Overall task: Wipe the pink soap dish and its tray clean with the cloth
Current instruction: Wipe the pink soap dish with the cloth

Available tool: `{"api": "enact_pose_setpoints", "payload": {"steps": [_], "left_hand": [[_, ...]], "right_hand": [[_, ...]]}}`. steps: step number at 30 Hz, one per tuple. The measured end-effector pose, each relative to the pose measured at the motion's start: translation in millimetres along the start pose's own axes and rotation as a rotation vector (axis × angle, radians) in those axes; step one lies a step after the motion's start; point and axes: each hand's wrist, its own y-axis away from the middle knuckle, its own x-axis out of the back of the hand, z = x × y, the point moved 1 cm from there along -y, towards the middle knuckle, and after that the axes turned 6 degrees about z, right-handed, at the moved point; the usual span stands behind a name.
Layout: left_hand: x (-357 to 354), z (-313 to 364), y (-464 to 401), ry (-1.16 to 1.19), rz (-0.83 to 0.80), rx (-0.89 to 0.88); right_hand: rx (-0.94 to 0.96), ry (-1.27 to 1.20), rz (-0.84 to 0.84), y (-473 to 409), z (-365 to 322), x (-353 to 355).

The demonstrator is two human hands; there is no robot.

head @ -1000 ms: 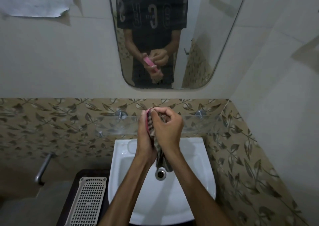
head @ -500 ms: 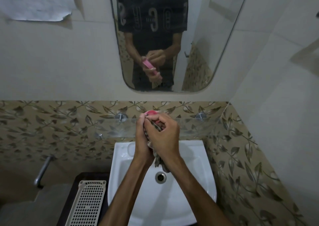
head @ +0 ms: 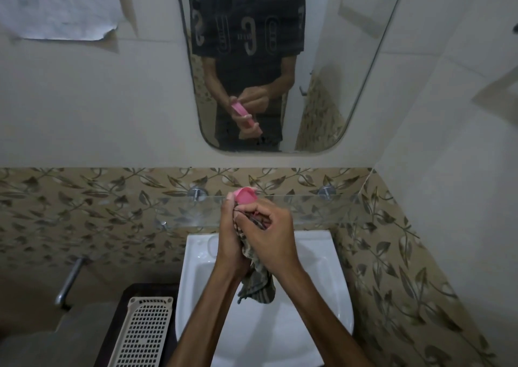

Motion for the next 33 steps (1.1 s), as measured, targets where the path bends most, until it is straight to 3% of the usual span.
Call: {"api": "enact_pose_setpoints", "payload": {"steps": [5, 8, 12, 17, 28, 33], "left_hand": [[7, 2, -4, -0.047, 0.037, 0.094], [9, 14, -9, -0.123, 0.002, 0.082], [-3, 19, -10, -0.097, -0.075, 0.091], [-6, 6, -4, -0.032, -0.013, 0.115], [-9, 9, 4, -0.026, -0.071, 0.012], [-4, 4, -2, -0.443, -0.018, -0.271]], "right_hand": [[0.344, 0.271, -0.214, -4, 14, 26], [0.428, 0.369, -0.310, -7, 29, 47], [0.376, 0.239, -0.114, 1, 29, 47], [0.328, 0.163, 0.033, -4, 8, 17], [-0.277, -0.324, 0.294, -4, -3, -20], [-0.700, -0.525, 0.339, -21, -10, -13]]}}
